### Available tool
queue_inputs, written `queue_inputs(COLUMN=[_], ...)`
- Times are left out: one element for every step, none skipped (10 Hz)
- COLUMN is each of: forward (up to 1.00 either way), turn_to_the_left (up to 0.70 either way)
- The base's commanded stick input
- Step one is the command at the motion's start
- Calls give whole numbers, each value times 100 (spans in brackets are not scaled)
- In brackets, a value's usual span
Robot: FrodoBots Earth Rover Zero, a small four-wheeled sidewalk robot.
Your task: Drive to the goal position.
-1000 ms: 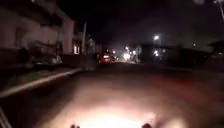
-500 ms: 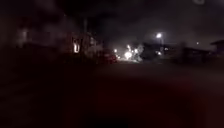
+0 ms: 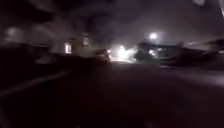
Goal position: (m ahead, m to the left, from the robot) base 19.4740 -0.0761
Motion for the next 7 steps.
queue_inputs(forward=[100,100,100,100,100,100,100], turn_to_the_left=[0,0,0,0,0,0,0])
